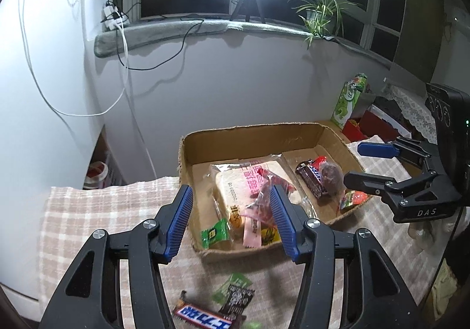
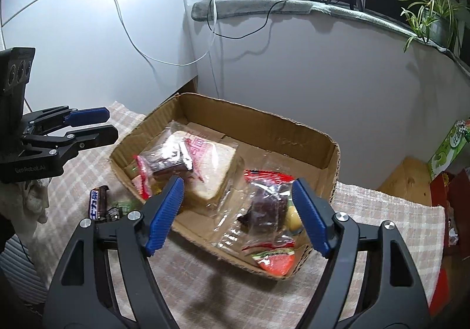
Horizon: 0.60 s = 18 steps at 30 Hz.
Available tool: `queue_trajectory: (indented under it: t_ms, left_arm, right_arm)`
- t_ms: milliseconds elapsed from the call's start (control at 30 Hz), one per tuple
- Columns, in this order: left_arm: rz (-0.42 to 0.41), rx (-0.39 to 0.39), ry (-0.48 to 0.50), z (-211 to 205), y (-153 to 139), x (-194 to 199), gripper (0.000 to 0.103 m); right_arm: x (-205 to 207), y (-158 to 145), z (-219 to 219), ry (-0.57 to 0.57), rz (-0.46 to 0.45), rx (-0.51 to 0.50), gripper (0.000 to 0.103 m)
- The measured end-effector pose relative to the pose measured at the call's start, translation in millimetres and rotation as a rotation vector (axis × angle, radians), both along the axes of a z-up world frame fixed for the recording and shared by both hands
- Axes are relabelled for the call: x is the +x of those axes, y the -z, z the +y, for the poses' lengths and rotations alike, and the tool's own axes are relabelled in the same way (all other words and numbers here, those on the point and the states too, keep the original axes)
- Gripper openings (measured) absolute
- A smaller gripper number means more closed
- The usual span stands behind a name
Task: Organize snacks
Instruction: 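Move both tools back toward the Snickers bar on the table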
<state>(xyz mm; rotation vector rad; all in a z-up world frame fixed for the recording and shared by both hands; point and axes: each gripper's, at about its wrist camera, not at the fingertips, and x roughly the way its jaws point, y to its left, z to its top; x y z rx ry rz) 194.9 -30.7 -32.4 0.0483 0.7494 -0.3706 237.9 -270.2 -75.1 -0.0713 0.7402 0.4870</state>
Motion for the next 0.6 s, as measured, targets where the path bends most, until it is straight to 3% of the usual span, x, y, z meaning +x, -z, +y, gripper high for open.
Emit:
queue_trajectory:
  t_ms: [367, 433, 600]
  left_arm:
    - [-0.011, -0.003, -0.023, 15, -2, -23, 0.056]
    - [0.002, -0.029, -0.046, 25, 0, -29, 0.061]
    - [0.043, -0.105, -0.120, 54, 11, -47, 0.061]
  right_arm:
    - [-26, -4, 16, -0.010, 0.004, 0.015, 0.079]
    - [-34, -7, 20, -0.006, -0.001, 0.022, 0.079]
    - [-62, -9, 36, -0.010, -0.027, 0.029, 0.079]
